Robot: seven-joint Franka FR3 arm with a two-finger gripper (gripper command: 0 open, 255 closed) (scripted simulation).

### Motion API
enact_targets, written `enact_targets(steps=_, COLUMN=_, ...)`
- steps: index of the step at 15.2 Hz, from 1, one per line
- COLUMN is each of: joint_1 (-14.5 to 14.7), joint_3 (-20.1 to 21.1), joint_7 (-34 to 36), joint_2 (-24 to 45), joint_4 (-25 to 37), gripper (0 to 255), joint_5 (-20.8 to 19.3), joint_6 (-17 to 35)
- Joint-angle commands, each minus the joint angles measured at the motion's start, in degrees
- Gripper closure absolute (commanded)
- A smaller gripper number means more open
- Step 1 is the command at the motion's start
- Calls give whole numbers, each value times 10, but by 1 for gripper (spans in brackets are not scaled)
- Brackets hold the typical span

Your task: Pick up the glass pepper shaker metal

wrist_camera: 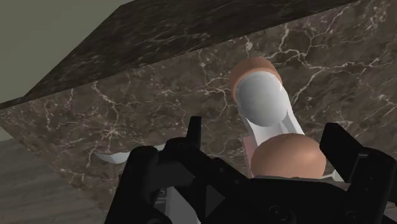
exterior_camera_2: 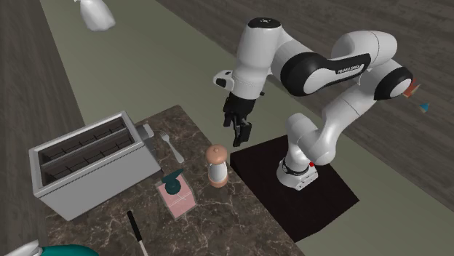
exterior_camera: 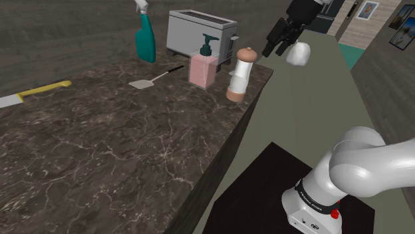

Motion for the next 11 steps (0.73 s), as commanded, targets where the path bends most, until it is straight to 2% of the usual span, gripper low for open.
enact_targets(steps=1, joint_1=0, joint_3=0, joint_7=0, joint_2=0, joint_4=0, gripper=0, joint_5=0, joint_6=0)
enact_targets(steps=6, joint_1=24, joint_3=0, joint_7=36, joint_2=188, joint_4=191, gripper=0, joint_5=55, joint_6=-116)
enact_targets(steps=11, joint_1=23, joint_3=1, joint_7=32, joint_2=179, joint_4=152, gripper=0, joint_5=55, joint_6=-88)
